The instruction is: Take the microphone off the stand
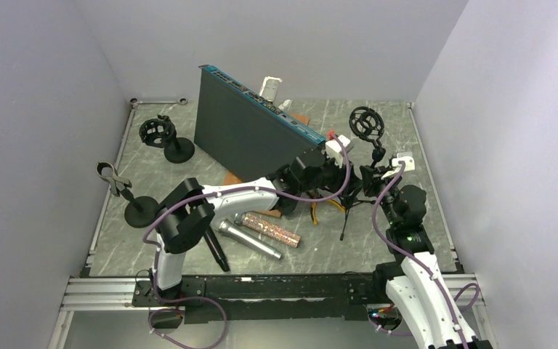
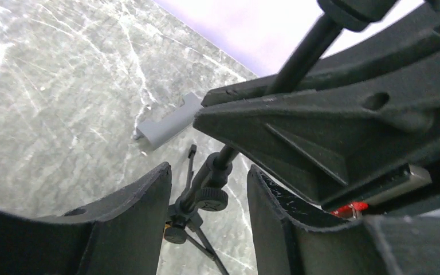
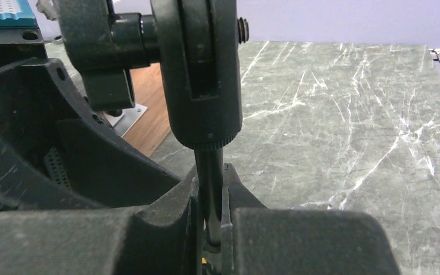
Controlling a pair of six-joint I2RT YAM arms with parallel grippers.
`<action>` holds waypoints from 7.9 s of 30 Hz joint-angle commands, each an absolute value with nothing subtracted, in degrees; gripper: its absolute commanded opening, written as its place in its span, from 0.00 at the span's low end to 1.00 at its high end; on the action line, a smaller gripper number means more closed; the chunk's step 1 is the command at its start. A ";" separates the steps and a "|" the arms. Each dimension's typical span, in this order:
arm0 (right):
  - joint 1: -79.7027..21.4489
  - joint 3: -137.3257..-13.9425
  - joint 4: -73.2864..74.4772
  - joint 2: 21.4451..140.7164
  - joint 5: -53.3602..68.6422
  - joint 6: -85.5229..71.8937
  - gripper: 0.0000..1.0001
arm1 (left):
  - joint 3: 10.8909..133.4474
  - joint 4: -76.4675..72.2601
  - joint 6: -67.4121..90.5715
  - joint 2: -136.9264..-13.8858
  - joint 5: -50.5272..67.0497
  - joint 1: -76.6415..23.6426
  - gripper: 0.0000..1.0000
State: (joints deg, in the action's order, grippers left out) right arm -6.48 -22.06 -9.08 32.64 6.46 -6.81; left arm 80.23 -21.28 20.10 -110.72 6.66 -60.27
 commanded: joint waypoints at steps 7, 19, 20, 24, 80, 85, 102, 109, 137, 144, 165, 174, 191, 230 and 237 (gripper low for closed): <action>-6.59 -21.97 -10.79 31.74 5.22 -7.38 0.00 | 84.05 -17.96 37.00 -113.83 13.12 -59.51 0.51; -6.58 -21.64 -11.03 31.26 4.86 -7.56 0.00 | 83.62 -14.20 34.77 -112.89 9.30 -60.67 0.48; -6.60 -21.58 -11.07 31.13 4.73 -7.64 0.00 | 83.65 -13.81 34.52 -112.81 8.95 -60.79 0.49; -6.56 -21.60 -11.16 31.24 4.72 -7.64 0.00 | 83.65 -12.11 32.72 -112.30 6.87 -61.35 0.53; -6.59 -20.92 -11.96 30.76 5.32 -8.31 0.00 | 88.62 -6.27 17.55 -111.37 -5.67 -65.30 0.27; -6.59 -20.06 -12.88 30.65 4.80 -8.90 0.00 | 89.90 -3.25 26.33 -110.71 -3.71 -64.98 0.00; -6.73 -16.17 -17.44 28.90 6.15 -9.71 0.00 | 80.15 -23.13 79.01 -103.76 0.34 -63.09 0.00; -6.71 -16.11 -17.09 28.58 5.36 -9.88 0.00 | 84.19 -20.00 71.10 -108.09 3.52 -62.27 0.00; -6.64 -14.90 -25.85 28.90 3.46 -10.52 0.00 | 86.46 -11.30 18.14 -101.95 6.54 -65.57 0.63; -6.60 -19.78 -26.94 30.29 -1.50 -14.48 0.00 | 91.07 -4.89 14.51 -100.09 3.14 -66.62 0.63; -6.62 -40.12 -22.15 36.35 -5.31 -31.81 0.00 | 103.96 5.32 6.81 -98.95 -2.36 -66.29 0.45; -6.61 -41.47 -21.55 36.08 -4.53 -32.12 0.00 | 106.21 6.39 7.76 -101.49 -1.33 -66.36 0.49; -6.59 -43.42 -19.80 36.74 -2.14 -31.11 0.00 | 108.98 11.02 2.18 -104.44 0.18 -66.94 0.51; -7.72 -28.41 -41.72 31.21 6.72 -22.41 0.00 | 89.35 -6.42 81.61 -91.64 -4.10 -60.28 0.00; -7.87 -27.62 -41.84 30.81 7.04 -21.87 0.00 | 87.95 -12.19 91.08 -92.78 -0.59 -59.50 0.00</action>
State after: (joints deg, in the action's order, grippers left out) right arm -8.64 -27.75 -36.71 32.25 9.52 -24.18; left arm 85.71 -1.89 81.23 -96.09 0.21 -61.32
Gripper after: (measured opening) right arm 0.117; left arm 0.295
